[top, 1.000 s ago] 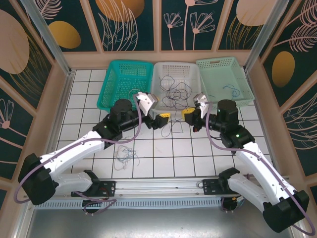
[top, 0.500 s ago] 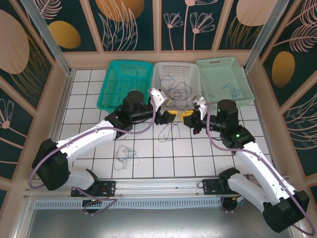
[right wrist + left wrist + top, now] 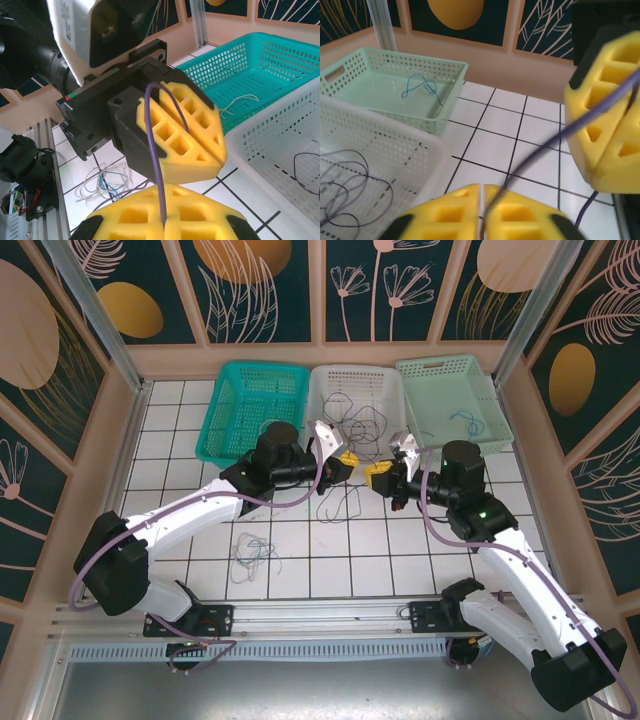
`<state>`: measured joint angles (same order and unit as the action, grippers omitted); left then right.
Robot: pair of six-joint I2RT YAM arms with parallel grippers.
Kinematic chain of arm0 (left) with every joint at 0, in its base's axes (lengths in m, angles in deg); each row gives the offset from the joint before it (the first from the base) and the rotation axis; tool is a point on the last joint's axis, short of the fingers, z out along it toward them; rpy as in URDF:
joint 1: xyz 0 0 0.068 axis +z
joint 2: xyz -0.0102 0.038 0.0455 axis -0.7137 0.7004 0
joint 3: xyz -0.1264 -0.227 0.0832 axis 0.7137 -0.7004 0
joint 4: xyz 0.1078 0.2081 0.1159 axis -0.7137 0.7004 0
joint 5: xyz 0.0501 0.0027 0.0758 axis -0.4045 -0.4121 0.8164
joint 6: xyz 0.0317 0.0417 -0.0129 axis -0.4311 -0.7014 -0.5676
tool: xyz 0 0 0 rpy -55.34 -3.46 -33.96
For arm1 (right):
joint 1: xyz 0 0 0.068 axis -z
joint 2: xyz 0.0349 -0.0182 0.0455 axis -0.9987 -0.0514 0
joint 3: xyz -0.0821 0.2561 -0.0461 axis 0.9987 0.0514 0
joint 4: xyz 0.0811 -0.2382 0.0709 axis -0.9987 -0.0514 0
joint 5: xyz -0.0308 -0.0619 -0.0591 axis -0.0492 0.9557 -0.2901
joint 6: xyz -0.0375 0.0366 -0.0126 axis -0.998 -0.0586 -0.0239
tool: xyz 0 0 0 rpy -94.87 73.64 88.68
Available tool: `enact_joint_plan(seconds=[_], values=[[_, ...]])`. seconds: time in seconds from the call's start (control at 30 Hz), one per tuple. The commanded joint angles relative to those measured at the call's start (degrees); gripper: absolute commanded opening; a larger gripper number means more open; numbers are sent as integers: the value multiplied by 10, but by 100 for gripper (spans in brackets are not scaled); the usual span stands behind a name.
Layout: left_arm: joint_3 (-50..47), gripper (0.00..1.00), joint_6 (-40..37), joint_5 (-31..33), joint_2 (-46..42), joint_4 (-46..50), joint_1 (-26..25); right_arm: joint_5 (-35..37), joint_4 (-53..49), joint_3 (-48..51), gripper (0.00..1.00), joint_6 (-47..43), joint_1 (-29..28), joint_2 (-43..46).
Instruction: Untangle the cables
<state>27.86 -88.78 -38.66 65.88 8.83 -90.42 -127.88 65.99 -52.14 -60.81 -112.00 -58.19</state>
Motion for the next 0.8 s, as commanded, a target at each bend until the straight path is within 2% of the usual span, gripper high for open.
enact_joint_plan(seconds=[0.0, 0.03, 0.07, 0.13, 0.2, 0.33, 0.5, 0.77], values=[[11, 0, -6, -1, -4, 5, 4, 10, 10, -9, 0, 0, 5, 9], [11, 0, -4, 11, -6, 7, 3, 23, 8, -9, 0, 2, 6, 9], [13, 0, 0, 30, -5, 9, 4, 41, 6, -8, 4, 6, 6, 9], [22, 0, 9, 86, -2, 21, 3, 96, -4, -8, 24, 24, 6, 4], [35, 0, 18, 127, 2, 36, 5, 118, -16, -10, 43, 31, 6, -3], [46, 0, 40, 148, -1, 38, 4, 122, -29, 0, 58, 26, 6, -5], [62, 0, 66, 140, -3, 43, 5, 133, -31, 34, 62, 16, 6, -11], [55, 0, 97, 82, -25, 25, 11, 196, -8, 60, 59, 16, 8, -41]])
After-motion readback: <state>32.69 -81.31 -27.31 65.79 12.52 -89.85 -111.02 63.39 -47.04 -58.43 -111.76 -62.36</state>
